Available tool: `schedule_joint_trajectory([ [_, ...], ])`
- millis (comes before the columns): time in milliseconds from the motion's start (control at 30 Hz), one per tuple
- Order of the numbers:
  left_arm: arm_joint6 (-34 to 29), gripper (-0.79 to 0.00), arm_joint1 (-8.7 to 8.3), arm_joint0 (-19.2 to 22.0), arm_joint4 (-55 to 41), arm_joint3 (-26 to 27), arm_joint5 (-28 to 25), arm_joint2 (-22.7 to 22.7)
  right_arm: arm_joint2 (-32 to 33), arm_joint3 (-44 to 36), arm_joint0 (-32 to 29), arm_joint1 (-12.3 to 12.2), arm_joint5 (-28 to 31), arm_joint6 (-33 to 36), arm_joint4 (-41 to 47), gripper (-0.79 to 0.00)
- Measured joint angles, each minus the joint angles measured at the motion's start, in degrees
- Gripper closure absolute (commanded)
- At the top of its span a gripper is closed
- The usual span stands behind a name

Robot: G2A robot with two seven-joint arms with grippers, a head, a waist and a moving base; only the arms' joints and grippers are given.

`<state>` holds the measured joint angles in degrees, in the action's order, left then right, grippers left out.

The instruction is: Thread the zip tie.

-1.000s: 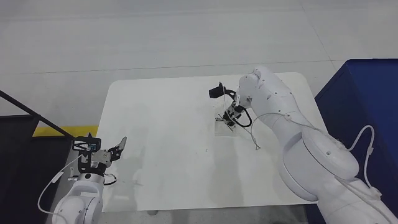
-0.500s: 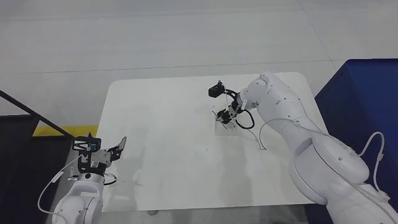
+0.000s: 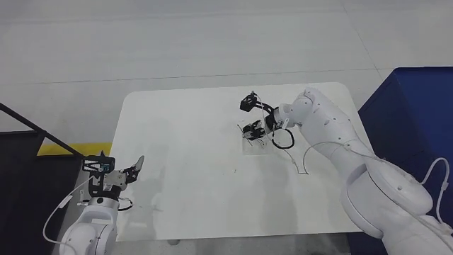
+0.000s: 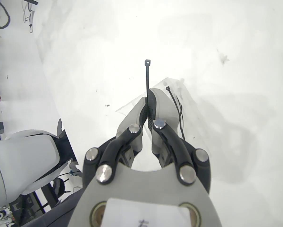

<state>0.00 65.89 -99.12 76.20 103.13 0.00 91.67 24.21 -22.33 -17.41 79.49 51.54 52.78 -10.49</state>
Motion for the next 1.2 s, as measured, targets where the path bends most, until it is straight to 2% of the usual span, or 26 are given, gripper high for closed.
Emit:
schedule_joint_trajectory([
  [233,0.0,-0.785,0.0,0.0,0.0,0.0,0.0,0.0,-9.75,-10.76,-0.29,-8.86,5.77,-5.78,8.42,0.0],
  [333,0.0,-0.785,0.0,0.0,0.0,0.0,0.0,0.0,-13.21,-14.56,0.38,-11.93,6.54,-6.57,11.81,0.0],
  [600,0.0,-0.785,0.0,0.0,0.0,0.0,0.0,0.0,-13.28,-14.73,0.42,-12.08,6.44,-6.49,11.95,0.0],
  [733,0.0,-0.785,0.0,0.0,0.0,0.0,0.0,0.0,-11.99,-17.7,-0.46,-12.76,6.39,-8.98,11.75,0.0],
  [833,0.0,-0.785,0.0,0.0,0.0,0.0,0.0,0.0,-9.84,-22.67,-1.31,-14.9,6.48,-8.06,15.15,0.0],
  [1067,0.0,-0.785,0.0,0.0,0.0,0.0,0.0,0.0,-8.12,-40.43,-3.93,-22.49,6.46,-6.49,23.11,0.0],
  [1200,0.0,-0.785,0.0,0.0,0.0,0.0,0.0,0.0,-8.15,-39.72,-3.91,-22.34,6.46,-6.48,23.02,0.0],
])
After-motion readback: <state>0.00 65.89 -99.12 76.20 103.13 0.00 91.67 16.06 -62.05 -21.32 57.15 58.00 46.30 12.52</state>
